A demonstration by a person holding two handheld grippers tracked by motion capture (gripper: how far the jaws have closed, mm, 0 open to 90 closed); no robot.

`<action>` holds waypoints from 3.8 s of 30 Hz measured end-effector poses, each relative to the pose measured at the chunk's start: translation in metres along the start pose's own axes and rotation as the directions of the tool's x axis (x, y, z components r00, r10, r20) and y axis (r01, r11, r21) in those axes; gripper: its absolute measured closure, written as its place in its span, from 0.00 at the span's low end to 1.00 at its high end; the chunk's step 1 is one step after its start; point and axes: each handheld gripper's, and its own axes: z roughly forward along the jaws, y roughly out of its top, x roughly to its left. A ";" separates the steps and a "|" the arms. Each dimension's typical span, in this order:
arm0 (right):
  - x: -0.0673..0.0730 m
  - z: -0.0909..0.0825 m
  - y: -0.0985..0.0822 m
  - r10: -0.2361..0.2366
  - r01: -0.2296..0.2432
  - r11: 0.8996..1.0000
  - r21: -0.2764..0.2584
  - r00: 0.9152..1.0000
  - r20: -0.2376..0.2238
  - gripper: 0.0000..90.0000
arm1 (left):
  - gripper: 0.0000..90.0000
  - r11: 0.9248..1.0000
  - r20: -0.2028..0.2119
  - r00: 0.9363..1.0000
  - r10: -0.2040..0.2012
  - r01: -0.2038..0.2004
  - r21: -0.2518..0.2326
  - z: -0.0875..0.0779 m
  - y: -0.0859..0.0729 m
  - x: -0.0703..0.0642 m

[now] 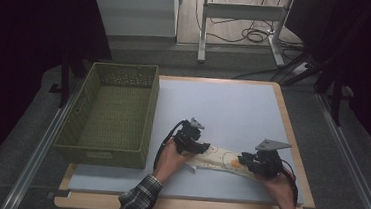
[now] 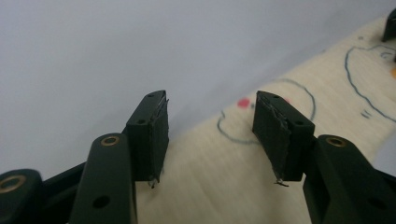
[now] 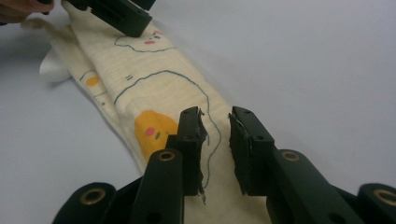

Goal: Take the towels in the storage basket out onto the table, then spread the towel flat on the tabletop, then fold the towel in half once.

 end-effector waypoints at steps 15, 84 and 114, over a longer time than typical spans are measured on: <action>0.000 -0.006 -0.024 0.013 -0.013 1.000 0.007 1.000 0.009 0.81 | 0.49 0.997 0.007 0.999 0.032 -0.032 -0.065 -0.026 -0.010 -0.025; -0.060 -0.042 -0.047 0.064 -0.065 0.994 0.084 0.998 0.004 0.78 | 0.64 0.989 -0.140 0.980 -0.144 0.136 -0.064 -0.038 -0.075 -0.017; -0.043 -0.072 -0.030 0.072 -0.066 0.994 0.091 0.995 -0.074 0.91 | 0.93 1.000 -0.122 0.993 0.001 0.000 0.008 -0.056 -0.014 -0.007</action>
